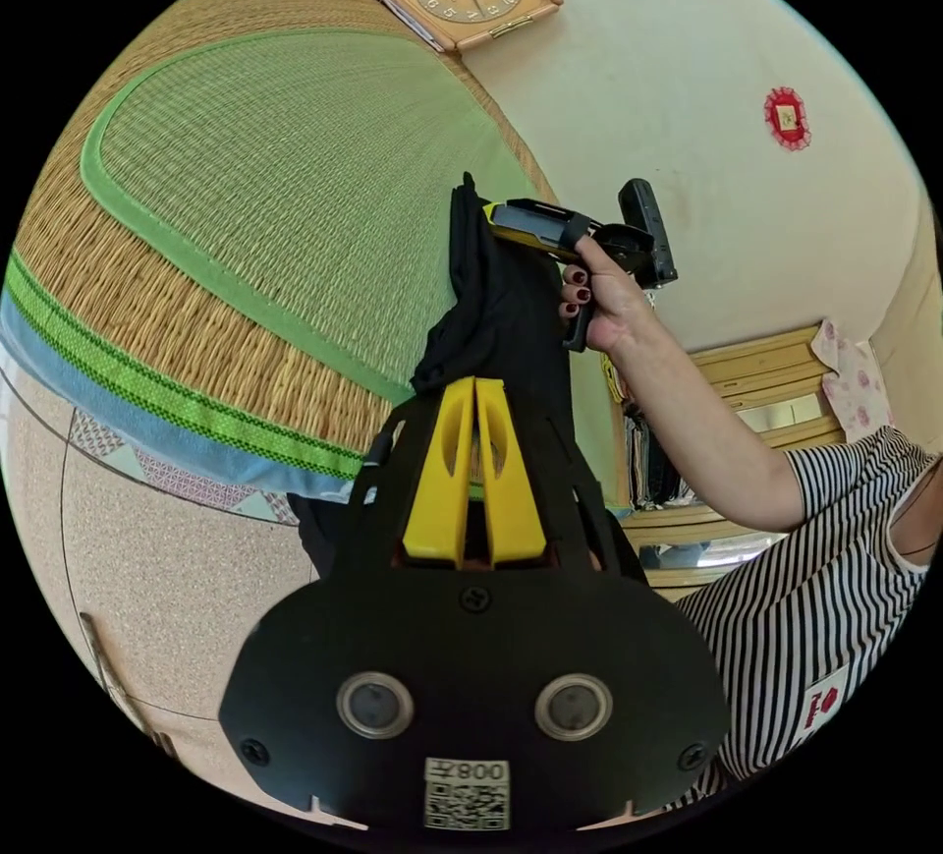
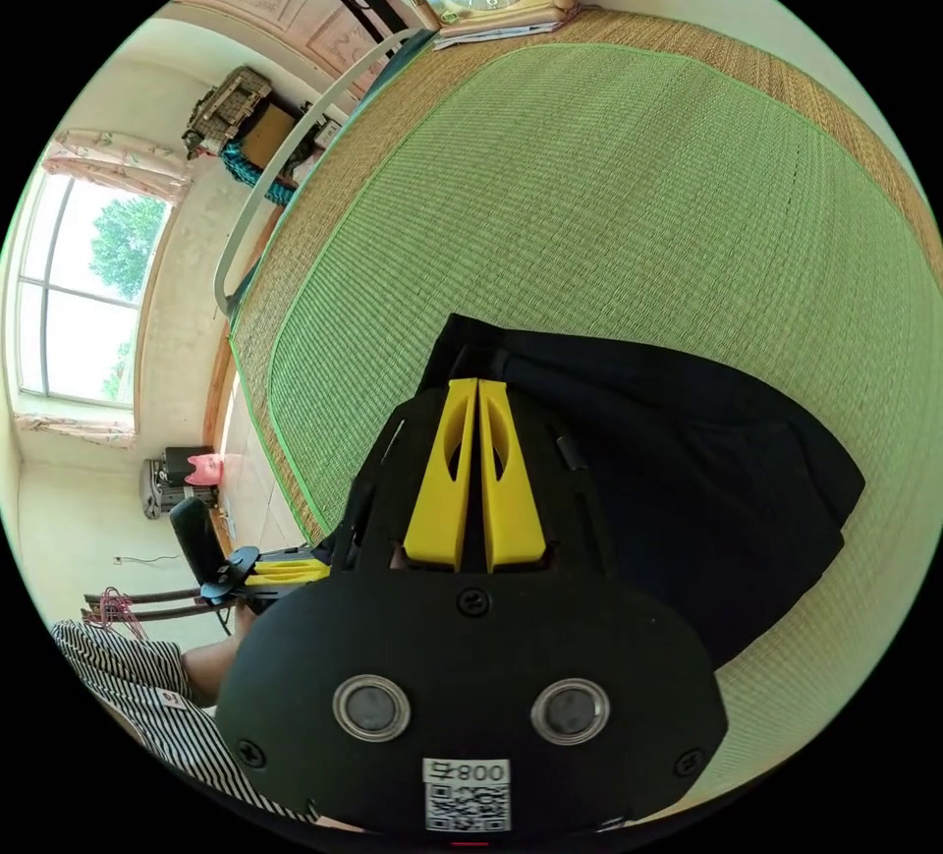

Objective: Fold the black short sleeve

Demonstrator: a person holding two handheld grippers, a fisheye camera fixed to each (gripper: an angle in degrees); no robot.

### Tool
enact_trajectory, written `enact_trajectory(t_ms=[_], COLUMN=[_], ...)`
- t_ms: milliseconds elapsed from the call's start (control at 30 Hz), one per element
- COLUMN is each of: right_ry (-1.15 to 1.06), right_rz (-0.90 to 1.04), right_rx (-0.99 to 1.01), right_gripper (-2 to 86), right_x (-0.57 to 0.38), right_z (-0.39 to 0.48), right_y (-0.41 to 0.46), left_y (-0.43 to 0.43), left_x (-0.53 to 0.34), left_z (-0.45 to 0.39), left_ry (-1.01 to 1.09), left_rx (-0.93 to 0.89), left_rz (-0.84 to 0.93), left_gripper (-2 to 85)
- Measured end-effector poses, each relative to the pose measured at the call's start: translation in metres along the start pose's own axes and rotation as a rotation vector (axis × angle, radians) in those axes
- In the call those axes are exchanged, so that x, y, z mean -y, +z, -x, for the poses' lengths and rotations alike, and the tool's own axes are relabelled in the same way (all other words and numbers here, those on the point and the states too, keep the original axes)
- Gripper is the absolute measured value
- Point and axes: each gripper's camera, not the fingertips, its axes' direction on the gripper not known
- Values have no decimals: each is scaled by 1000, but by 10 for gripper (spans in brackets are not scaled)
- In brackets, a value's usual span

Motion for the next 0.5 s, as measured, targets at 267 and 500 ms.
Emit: enact_trajectory(t_ms=[267, 500], right_ry=[-16, 8], right_rz=[-34, -121], right_rx=[0, -135], right_gripper=[1, 1], right_x=[-6, -50], right_z=[2, -30], right_y=[-16, -78], left_y=[4, 20], left_x=[-16, -22], left_z=[-19, -32], left_ry=[39, 70], left_rx=[-24, 62], left_rz=[-25, 16], left_gripper=[1, 1])
